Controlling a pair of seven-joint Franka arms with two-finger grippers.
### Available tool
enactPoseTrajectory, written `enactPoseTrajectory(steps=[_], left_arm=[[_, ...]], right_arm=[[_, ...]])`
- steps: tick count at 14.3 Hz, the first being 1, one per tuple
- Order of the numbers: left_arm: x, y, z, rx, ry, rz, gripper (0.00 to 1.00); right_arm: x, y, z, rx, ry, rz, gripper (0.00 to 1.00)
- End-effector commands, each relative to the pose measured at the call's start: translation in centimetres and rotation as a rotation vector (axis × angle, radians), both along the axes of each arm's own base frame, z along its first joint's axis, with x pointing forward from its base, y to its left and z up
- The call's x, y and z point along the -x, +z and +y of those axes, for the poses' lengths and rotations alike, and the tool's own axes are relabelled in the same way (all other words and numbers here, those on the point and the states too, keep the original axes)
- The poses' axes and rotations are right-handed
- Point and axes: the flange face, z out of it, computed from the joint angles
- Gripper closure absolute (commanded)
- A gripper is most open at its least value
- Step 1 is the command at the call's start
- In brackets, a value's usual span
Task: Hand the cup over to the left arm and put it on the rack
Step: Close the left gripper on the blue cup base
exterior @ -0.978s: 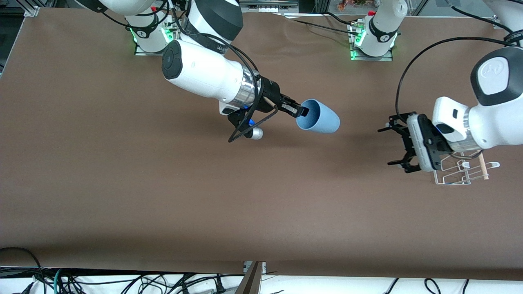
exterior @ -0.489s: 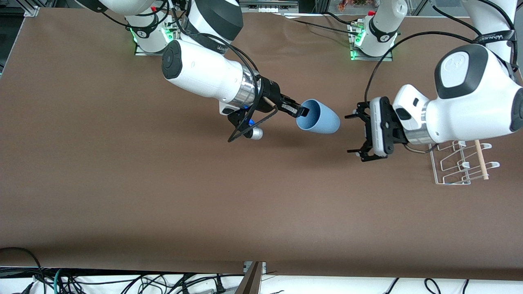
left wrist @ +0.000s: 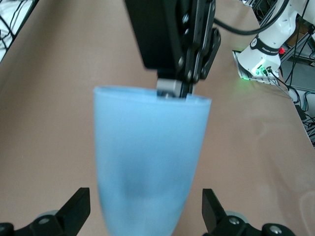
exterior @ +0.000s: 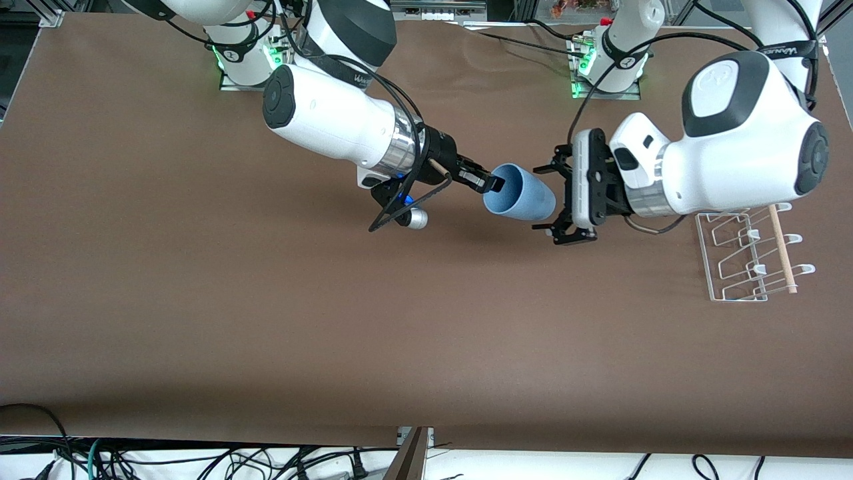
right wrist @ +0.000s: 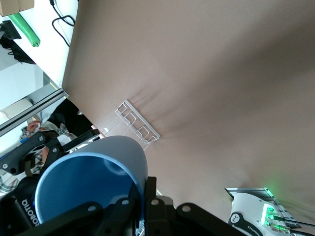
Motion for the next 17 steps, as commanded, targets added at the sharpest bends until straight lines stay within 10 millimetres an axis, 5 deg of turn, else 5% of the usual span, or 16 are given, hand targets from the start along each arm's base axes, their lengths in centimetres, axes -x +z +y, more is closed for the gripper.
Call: enactPoseTrajectory(steps=[1, 2, 4, 5, 6, 12, 14, 17], left_arm=[[0.1, -0.1, -1.0, 0.034, 0.007, -0.030, 0.00], [0.2, -0.1, -1.4, 0.036, 0.006, -0.036, 0.00], [0.2, -0.2, -1.7, 0.040, 0.016, -0.041, 0.63], [0.2, -0.2, -1.9, 0.040, 0.020, -0.035, 0.85], [0.2, -0.1, -1.9, 0.039, 0.027, -0.033, 0.94], [0.2, -0.1, -1.8, 0.032, 0.028, -0.030, 0.96], [0.3, -0.1, -1.7, 0.029, 0.026, -0.027, 0.95], [0.3, 0.1, -1.3, 0.018, 0.026, -0.012, 0.95]], right_arm=[[-0.1, 0.5, 0.2, -0.026, -0.017, 0.006, 1.00], [-0.1, 0.5, 0.2, -0.027, -0.018, 0.005, 1.00], [-0.2, 0.5, 0.1, -0.027, -0.019, 0.007, 1.00], [-0.2, 0.5, 0.1, -0.027, -0.019, 0.007, 1.00], [-0.3, 0.5, 0.0, -0.027, -0.020, 0.007, 1.00], [-0.7, 0.6, -0.5, -0.032, -0.028, 0.010, 0.95], [-1.0, 0.6, -0.9, -0.031, -0.046, 0.024, 0.03], [-2.6, 1.9, -3.7, -0.023, -0.081, 0.021, 0.01]])
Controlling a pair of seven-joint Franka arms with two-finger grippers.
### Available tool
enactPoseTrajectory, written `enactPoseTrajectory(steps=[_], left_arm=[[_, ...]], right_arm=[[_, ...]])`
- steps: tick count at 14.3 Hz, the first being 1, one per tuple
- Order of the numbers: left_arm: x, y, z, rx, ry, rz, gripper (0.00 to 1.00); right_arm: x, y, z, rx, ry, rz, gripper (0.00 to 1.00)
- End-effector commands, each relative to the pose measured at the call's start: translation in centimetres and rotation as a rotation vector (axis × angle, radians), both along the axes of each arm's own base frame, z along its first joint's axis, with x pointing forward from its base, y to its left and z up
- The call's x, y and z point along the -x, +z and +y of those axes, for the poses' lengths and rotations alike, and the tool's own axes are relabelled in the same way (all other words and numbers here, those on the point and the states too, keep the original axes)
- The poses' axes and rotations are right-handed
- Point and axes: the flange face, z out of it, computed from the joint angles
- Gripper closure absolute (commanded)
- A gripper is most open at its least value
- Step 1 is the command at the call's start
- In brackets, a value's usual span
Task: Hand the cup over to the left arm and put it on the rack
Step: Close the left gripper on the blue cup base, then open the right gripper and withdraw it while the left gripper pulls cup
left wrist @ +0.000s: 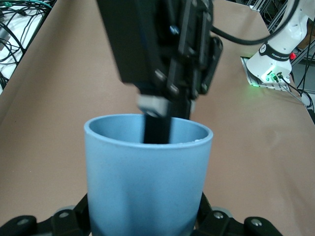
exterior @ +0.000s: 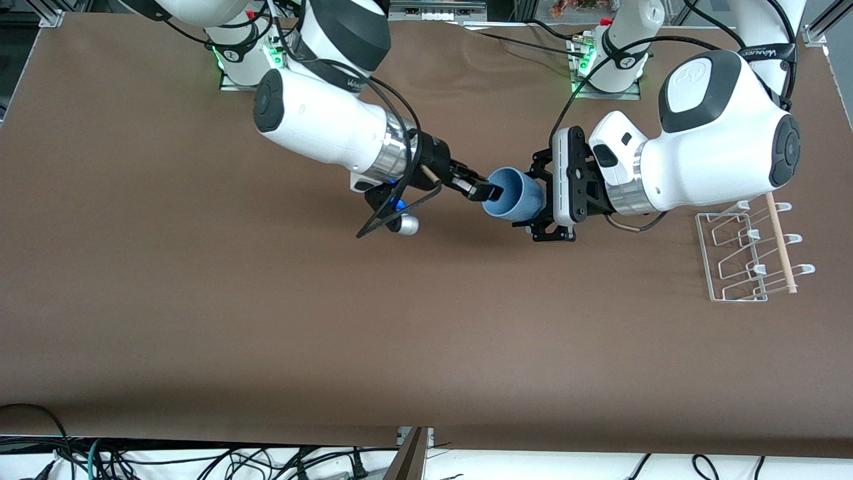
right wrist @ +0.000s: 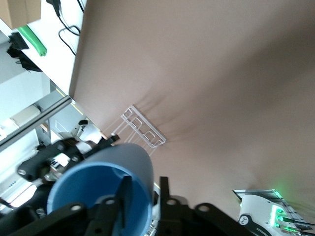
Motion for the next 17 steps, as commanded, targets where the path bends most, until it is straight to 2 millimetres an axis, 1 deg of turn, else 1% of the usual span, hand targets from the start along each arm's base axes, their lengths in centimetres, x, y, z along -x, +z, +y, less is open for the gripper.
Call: enactPoseTrajectory(steps=[1, 2, 3, 4, 5, 6, 7, 8, 9, 10, 11, 12, 13, 15, 17], left_arm=[[0.3, 0.4, 0.4, 0.001, 0.006, 0.023, 0.95], [0.4, 0.3, 0.7, -0.006, 0.010, 0.043, 0.95], [0.4, 0.4, 1.0, -0.015, 0.015, 0.057, 0.95], [0.5, 0.3, 1.3, -0.024, 0.023, 0.075, 0.95], [0.7, 0.1, 1.4, -0.052, 0.015, 0.087, 0.95], [0.8, -0.2, 1.7, -0.091, 0.014, 0.099, 0.95], [1.0, -0.4, 2.0, -0.133, 0.012, 0.110, 0.95], [1.1, -0.7, 2.3, -0.171, 0.015, 0.121, 0.94], [1.2, -1.1, 2.6, -0.213, 0.013, 0.128, 0.94], [1.3, -1.4, 3.2, -0.266, 0.016, 0.131, 0.94], [1.5, -1.5, 3.7, -0.333, 0.019, 0.139, 0.93], [1.8, -1.3, 4.5, -0.395, 0.030, 0.143, 0.93], [1.8, -1.6, 5.6, -0.467, 0.048, 0.151, 0.93], [1.6, -2.4, 8.3, -0.649, 0.079, 0.156, 0.93], [0.9, -2.9, 10.5, -0.818, 0.102, 0.110, 0.93]], right_arm=[[-1.6, 1.9, -3.2, 0.001, -0.032, 0.017, 0.01], [-2.0, 3.0, -4.7, 0.012, -0.038, 0.011, 0.01], [-2.9, 3.2, -6.5, 0.024, -0.050, 0.020, 0.01], [-3.5, 4.6, -8.8, 0.043, -0.060, 0.018, 0.01], [-4.7, 4.5, -11.6, 0.072, -0.068, 0.030, 0.01], [-5.7, 4.2, -14.1, 0.094, -0.066, 0.036, 0.01], [-6.3, 3.9, -16.5, 0.122, -0.042, 0.050, 0.01], [-6.7, 3.4, -18.9, 0.156, -0.001, 0.074, 0.01], [-6.9, 3.5, -21.6, 0.184, 0.041, 0.079, 0.01], [-7.3, 3.3, -24.4, 0.202, 0.074, 0.078, 0.01], [-7.5, 3.2, -26.7, 0.219, 0.111, 0.076, 0.01], [-7.6, 3.4, -29.5, 0.249, 0.129, 0.066, 0.01], [-8.0, 3.0, -31.7, 0.303, 0.143, 0.049, 0.01], [-8.4, 1.3, -35.1, 0.446, 0.166, 0.049, 0.01], [-8.7, 0.2, -37.6, 0.551, 0.230, 0.023, 0.01]])
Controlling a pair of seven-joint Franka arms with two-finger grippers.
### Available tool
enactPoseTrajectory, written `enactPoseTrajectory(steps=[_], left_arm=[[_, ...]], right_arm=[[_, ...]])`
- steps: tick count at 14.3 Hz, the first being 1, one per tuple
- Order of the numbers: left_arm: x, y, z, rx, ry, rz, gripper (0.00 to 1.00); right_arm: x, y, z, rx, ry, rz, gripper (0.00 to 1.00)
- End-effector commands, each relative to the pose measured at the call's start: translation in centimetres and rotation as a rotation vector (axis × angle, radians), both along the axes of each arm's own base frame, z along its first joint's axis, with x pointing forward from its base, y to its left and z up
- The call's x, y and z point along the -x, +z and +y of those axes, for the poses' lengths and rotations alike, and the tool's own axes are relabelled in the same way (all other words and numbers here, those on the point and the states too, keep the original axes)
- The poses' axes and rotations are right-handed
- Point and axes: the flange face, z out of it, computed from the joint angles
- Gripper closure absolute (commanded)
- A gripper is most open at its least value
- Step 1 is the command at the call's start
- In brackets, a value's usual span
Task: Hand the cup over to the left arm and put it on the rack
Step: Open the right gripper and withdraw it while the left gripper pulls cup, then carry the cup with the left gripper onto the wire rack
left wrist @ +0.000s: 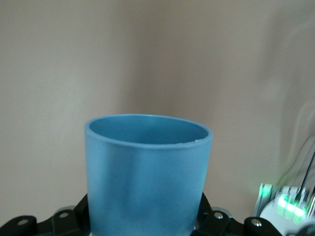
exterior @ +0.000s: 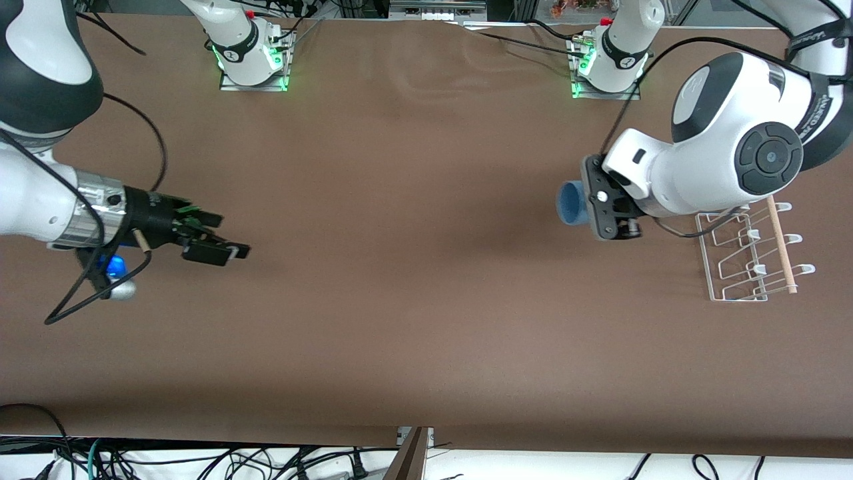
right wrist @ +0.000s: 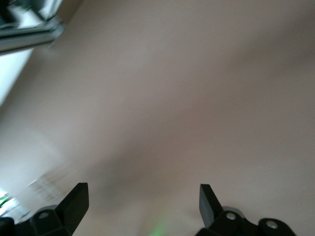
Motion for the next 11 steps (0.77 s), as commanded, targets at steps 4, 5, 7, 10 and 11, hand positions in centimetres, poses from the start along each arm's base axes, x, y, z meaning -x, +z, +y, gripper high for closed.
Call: enactPoseTrajectory(steps=[4, 5, 7, 10, 11], left_arm=[[0.4, 0.1, 4.4, -0.531, -0.047, -0.021, 0.92], [0.0, -0.6, 5.2, -0.616, -0.059, -0.014, 0.92], [-0.3, -1.8, 6.7, -0.758, -0.070, 0.008, 0.92], [-0.7, -4.5, 8.8, -0.990, -0.045, 0.040, 0.92], [-0.5, -6.0, 9.3, -1.092, -0.036, 0.035, 0.91]], right_arm=[[0.3, -1.3, -3.8, 0.175, 0.185, -0.038, 0.01], [0.3, -1.4, -4.4, 0.179, 0.201, -0.035, 0.01], [0.5, -0.9, -5.7, 0.194, 0.209, -0.039, 0.01], [3.3, -1.1, -7.3, 0.271, 0.271, -0.103, 0.01], [4.7, -1.3, -7.2, 0.296, 0.303, -0.128, 0.01]])
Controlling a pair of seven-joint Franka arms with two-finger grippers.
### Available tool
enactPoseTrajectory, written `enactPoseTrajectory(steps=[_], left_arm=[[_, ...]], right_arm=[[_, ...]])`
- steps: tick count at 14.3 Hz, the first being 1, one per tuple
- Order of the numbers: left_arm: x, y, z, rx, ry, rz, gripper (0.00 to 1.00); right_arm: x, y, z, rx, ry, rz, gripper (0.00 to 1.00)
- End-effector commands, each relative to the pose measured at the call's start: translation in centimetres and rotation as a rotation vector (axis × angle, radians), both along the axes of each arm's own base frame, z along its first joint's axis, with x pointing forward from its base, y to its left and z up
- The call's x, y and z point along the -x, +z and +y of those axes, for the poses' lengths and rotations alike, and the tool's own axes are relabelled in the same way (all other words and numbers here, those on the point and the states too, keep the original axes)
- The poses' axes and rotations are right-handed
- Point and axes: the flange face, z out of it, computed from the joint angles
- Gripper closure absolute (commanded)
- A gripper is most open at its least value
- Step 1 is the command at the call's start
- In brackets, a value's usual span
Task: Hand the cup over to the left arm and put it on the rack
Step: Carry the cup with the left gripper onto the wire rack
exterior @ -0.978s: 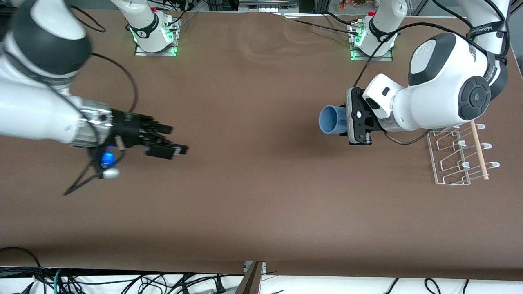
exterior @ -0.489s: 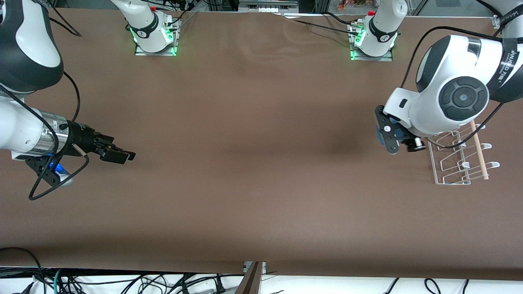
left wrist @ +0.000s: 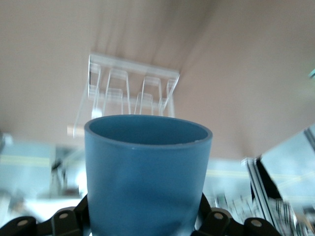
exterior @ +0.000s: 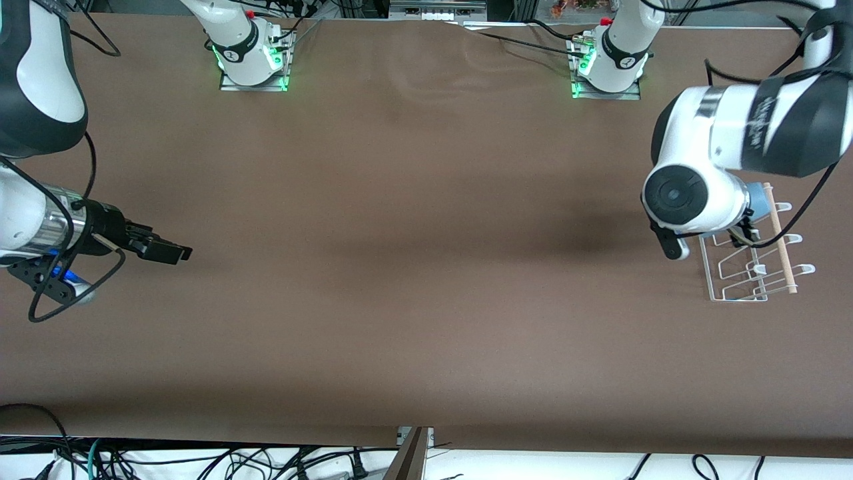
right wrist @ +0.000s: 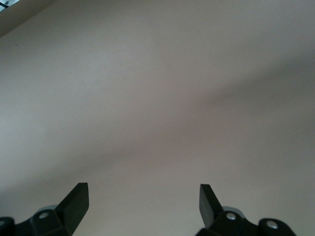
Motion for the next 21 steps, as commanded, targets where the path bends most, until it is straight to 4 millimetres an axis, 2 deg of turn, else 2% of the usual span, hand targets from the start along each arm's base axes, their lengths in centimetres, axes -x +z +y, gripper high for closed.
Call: enactPoseTrajectory(steps=[1, 2, 4, 6, 8, 10, 12, 14, 16, 19, 21], left_arm=[[0.7, -4.3, 0.9, -0.270, 0.008, -0.036, 0.87], [1.6, -6.5, 1.4, -0.353, -0.004, -0.039, 0.87], [2.8, -9.8, 3.2, -0.468, -0.025, -0.049, 0.94], [2.4, -12.5, 5.0, -0.544, -0.034, -0.072, 0.94], [1.7, -13.4, 6.5, -0.576, -0.054, -0.079, 0.94], [1.1, -14.9, 7.0, -0.599, -0.082, -0.115, 0.92], [0.4, -15.8, 8.4, -0.632, -0.101, -0.144, 0.91], [-0.4, -16.5, 10.5, -0.621, -0.119, -0.160, 0.91], [-0.7, -17.9, 11.8, -0.623, -0.131, -0.176, 0.91], [-0.5, -20.7, 12.2, -0.635, -0.127, -0.191, 0.91], [-0.6, -21.9, 11.6, -0.650, -0.152, -0.204, 0.90]], right_arm=[[5.5, -0.2, 0.3, 0.098, 0.095, -0.056, 0.01], [7.0, -0.7, 0.4, 0.118, 0.120, -0.076, 0.01], [10.3, -0.8, -0.1, 0.153, 0.185, -0.145, 0.01], [12.0, 0.0, -1.7, 0.157, 0.251, -0.156, 0.01], [12.2, 0.8, -4.8, 0.069, 0.248, -0.153, 0.01], [12.2, 1.0, -5.9, 0.051, 0.269, -0.155, 0.01], [12.0, 2.1, -6.0, 0.051, 0.305, -0.166, 0.01], [10.9, 3.5, -6.2, 0.054, 0.354, -0.200, 0.01], [10.5, 3.9, -6.1, 0.067, 0.357, -0.207, 0.01], [10.6, 3.7, -6.1, 0.088, 0.372, -0.189, 0.01], [10.6, 3.7, -6.1, 0.097, 0.376, -0.187, 0.01]])
